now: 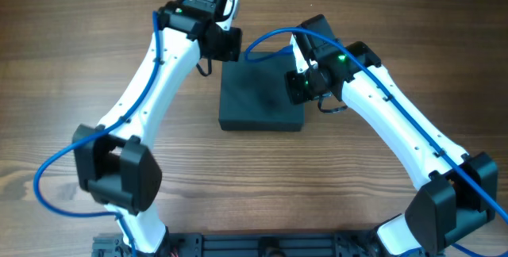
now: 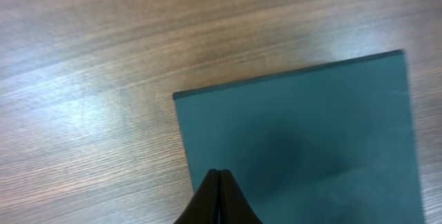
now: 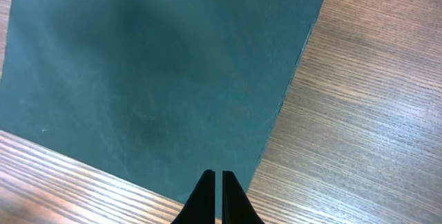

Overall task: Pack container
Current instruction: 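Lower both grippers onto the closed lid and press it down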

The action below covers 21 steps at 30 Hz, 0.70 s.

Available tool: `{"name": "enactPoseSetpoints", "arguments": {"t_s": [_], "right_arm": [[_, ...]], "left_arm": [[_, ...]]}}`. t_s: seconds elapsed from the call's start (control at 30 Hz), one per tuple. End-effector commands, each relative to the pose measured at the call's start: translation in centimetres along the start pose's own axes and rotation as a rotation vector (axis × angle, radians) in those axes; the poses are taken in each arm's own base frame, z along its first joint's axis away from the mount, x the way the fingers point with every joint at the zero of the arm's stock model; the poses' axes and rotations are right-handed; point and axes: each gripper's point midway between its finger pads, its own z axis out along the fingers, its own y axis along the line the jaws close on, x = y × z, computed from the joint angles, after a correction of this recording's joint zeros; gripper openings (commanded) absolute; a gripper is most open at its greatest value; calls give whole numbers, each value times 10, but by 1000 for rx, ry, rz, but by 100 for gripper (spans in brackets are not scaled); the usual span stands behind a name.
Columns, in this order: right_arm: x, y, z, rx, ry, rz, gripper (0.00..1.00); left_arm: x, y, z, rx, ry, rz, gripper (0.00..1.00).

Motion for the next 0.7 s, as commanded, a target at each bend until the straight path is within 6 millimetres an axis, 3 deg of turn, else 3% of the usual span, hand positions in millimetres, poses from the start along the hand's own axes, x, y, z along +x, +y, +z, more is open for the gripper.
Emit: {"name": "enactPoseSetpoints", "arguments": {"t_s": [0.0, 0.2, 0.67], "right_arm": [[3, 0, 6, 4, 12, 12, 4], [3, -1, 10, 5, 21, 13, 4], [34, -1, 42, -28, 85, 19, 4]], "left_arm": [[5, -5, 26, -13, 50, 14, 4], [12, -5, 49, -12, 94, 15, 4], [11, -5, 57, -11, 84, 16, 4]]}}
